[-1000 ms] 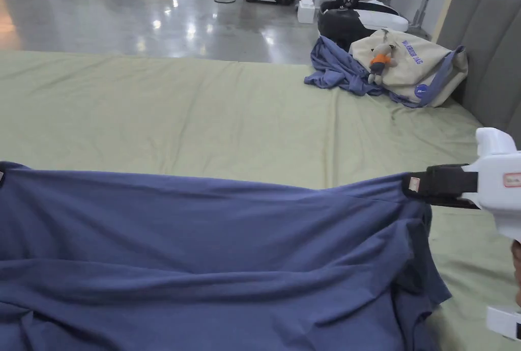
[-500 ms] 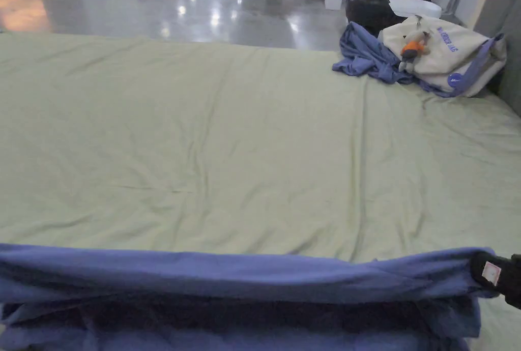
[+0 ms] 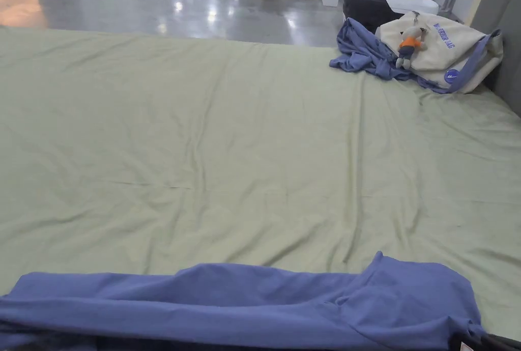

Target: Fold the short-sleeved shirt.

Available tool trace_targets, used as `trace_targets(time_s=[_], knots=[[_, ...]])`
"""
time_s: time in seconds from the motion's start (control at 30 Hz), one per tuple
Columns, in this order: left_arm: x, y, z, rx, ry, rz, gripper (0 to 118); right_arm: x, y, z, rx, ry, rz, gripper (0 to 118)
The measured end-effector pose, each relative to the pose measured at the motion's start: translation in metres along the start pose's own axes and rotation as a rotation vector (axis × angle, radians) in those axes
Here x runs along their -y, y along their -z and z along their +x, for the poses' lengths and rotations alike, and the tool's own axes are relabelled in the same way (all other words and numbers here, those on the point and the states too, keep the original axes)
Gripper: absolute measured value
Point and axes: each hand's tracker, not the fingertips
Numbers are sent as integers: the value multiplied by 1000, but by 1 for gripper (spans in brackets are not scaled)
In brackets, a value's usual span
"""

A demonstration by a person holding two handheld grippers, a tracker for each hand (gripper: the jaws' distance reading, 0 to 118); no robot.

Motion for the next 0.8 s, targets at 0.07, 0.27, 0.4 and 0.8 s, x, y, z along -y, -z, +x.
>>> trace_targets(time_s=[0.07, 0.27, 0.4, 0.8], knots=[[-1, 1, 2, -15, 22, -3, 7, 2, 0, -6, 23, -25, 16, 30], [-40, -23, 17, -91, 0, 158, 92, -22, -50, -56, 128, -191, 352, 109], [-76, -54, 56, -61, -19, 453, 92, -44, -74, -116, 287, -347, 634, 115], [-48, -38, 106, -276, 191, 388, 0, -13, -38, -149, 338, -284, 706, 2]])
